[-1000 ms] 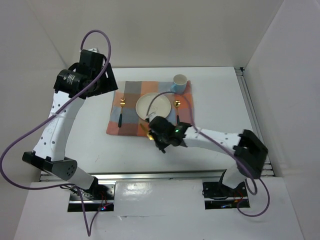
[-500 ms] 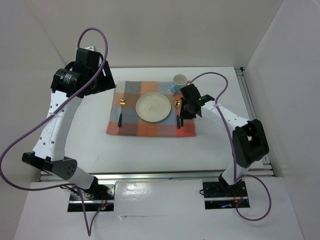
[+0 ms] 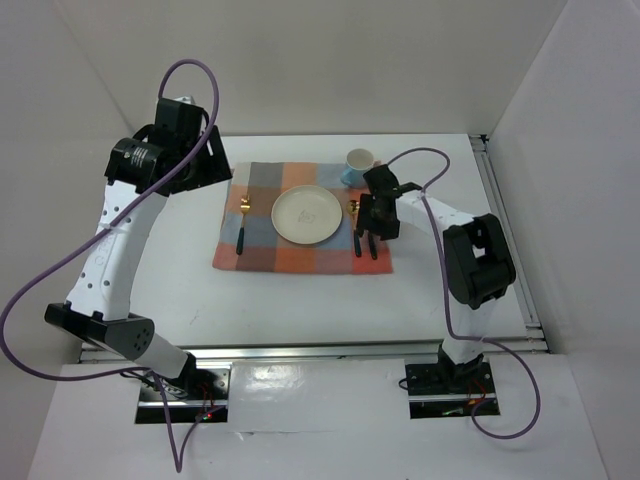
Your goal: Set the dinner table for one person
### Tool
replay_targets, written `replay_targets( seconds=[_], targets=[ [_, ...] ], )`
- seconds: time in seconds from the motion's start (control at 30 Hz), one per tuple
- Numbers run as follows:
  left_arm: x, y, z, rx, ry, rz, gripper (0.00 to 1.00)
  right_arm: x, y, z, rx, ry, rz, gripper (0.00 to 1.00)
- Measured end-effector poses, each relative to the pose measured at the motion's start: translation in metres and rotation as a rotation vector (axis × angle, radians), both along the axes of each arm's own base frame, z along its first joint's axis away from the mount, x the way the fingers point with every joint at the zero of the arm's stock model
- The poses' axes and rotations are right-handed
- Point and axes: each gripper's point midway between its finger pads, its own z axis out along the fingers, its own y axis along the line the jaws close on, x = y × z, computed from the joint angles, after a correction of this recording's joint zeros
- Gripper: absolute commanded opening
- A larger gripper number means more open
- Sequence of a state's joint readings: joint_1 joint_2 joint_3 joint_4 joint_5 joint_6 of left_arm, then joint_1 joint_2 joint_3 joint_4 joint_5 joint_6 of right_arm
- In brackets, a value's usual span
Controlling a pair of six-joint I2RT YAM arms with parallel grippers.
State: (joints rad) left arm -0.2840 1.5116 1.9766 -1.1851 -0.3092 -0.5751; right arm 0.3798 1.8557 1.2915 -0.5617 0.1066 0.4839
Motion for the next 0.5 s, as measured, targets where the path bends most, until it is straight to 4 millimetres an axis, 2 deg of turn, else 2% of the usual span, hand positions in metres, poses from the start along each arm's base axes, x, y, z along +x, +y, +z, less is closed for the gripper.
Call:
replay_targets(
  seconds=[0.07, 0.23, 0.27, 0.37, 0.5],
  targets=[
    [0.0, 0.0, 0.0, 0.0, 0.0, 0.0, 0.82, 0.005, 0.0, 0.006, -0.004, -0.016, 0.007, 0.71],
    [0.0, 0.0, 0.0, 0.001, 0.001, -0.001, 0.82, 0.015, -0.004, 0.043, 0.008, -0.087, -0.02, 1.0],
    [0.0, 0.0, 0.0, 0.002, 0.001, -0.002, 0.82, 0.016, -0.009, 0.058, 0.018, -0.114, -0.038, 1.0],
    [0.0, 0.0, -0.001, 0.011, 0.003, -0.01, 0.82, 0.017, -0.042, 0.107, 0.035, -0.213, -0.144, 1.0],
    [0.003, 0.0, -0.004, 0.022, 0.013, -0.017, 0.82, 0.011, -0.111, 0.181, 0.042, -0.403, -0.354, 1.0]
  ],
)
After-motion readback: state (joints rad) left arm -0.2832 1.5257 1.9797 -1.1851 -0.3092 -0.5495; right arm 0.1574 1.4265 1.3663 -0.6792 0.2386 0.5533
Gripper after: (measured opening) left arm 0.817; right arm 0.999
